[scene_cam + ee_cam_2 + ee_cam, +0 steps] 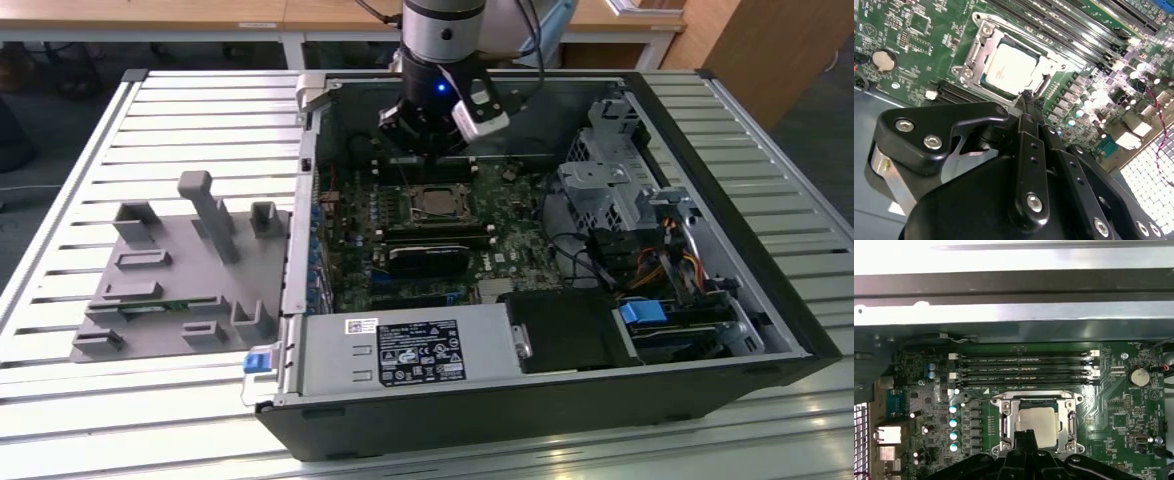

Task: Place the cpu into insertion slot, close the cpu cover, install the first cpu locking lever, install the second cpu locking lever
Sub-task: 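Install the first cpu locking lever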

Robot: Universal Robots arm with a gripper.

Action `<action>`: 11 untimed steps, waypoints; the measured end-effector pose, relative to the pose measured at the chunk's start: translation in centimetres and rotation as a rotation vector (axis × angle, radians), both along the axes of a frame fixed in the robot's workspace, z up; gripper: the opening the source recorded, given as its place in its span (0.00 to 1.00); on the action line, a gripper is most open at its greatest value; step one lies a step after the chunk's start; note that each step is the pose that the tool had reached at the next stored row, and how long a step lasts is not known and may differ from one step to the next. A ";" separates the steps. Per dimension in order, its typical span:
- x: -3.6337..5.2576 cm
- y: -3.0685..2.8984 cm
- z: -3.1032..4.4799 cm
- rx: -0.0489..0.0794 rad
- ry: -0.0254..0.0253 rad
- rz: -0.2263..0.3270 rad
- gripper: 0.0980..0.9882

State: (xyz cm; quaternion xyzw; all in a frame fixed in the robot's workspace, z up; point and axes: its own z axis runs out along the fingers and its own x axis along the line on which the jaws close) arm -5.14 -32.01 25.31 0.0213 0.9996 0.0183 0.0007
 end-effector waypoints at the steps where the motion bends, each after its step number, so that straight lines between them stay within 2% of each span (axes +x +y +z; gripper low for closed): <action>1: -0.27 0.00 0.00 0.000 -0.0022 0.000 0.01; 4: -0.92 0.01 -0.01 0.000 -0.0059 0.000 0.01; 11: -1.90 0.25 -0.01 0.000 -0.0062 0.000 0.01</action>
